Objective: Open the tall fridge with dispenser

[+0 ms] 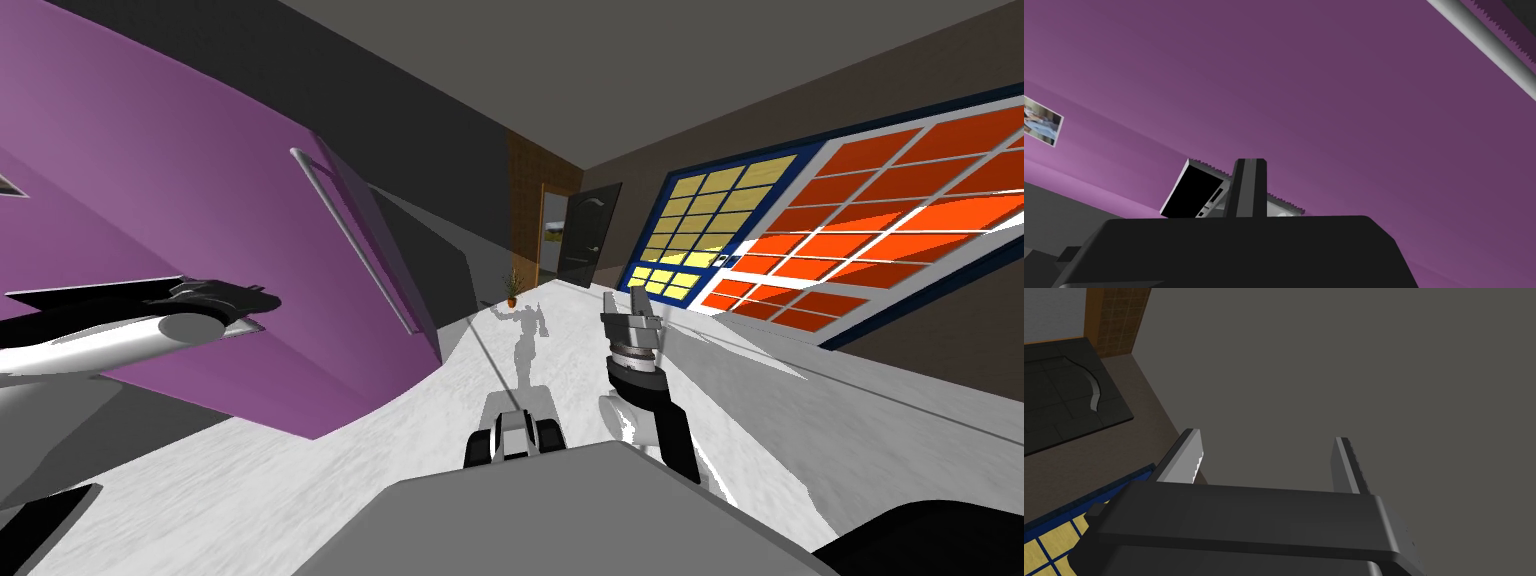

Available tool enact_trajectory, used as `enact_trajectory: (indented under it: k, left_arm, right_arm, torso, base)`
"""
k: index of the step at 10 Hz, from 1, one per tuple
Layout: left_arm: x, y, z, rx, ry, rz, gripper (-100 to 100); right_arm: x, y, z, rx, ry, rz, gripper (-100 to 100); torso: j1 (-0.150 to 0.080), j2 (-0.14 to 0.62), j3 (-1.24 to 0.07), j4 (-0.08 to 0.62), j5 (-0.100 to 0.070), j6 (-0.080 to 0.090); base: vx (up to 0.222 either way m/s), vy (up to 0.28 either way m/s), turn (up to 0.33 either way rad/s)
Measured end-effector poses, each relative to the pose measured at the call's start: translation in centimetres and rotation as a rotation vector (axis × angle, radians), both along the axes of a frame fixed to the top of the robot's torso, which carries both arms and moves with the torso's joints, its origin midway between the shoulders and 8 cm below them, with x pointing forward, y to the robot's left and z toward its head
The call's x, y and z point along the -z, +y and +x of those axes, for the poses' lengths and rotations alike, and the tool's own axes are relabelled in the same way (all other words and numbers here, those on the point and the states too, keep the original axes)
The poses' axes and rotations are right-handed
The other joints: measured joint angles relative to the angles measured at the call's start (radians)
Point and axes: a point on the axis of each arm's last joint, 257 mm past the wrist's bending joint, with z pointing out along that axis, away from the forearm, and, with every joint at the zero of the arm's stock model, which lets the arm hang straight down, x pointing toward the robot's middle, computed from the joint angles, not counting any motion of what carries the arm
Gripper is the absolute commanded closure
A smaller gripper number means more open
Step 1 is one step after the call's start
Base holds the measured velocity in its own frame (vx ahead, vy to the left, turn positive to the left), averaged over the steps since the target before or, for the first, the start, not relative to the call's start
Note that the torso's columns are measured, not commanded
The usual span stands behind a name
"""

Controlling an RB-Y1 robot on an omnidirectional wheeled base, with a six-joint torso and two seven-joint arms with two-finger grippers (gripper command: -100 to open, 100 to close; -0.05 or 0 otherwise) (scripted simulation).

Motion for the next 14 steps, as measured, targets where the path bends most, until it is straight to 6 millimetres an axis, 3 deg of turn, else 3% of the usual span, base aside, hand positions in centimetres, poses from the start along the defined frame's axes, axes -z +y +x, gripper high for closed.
enact_trajectory:
  k: [2, 4, 5, 14]
  left_arm:
    - [1.6, -0.4, 0.2, 0.018, 0.030, -0.012, 100]
    - [1.7, -0.7, 0.4, 0.033, 0.007, -0.052, 100]
    - [1.7, -0.7, 0.5, 0.033, 0.006, -0.054, -100]
    - [4.4, -0.3, 0.6, 0.023, -0.040, -0.184, -100]
  right_arm:
    - [0.0, 0.0, 0.0, 0.000, 0.000, 0.000, 0]
    - [0.0, 0.0, 0.0, 0.000, 0.000, 0.000, 0]
    - [0.0, 0.0, 0.0, 0.000, 0.000, 0.000, 0]
    - [0.0, 0.0, 0.0, 0.000, 0.000, 0.000, 0]
  torso:
    - [-0.001, -0.001, 0.000, 0.000, 0.000, 0.000]
    - [-0.001, -0.006, -0.003, -0.002, 0.000, 0.001]
    - [-0.001, -0.005, -0.003, -0.001, 0.000, 0.000]
    - [-0.002, -0.001, 0.000, 0.000, 0.000, 0.000]
  base:
    - [-0.042, -0.003, 0.000]
    - [0.000, -0.003, 0.001]
    - [0.110, 0.020, -0.076]
    - [0.221, 0.026, -0.071]
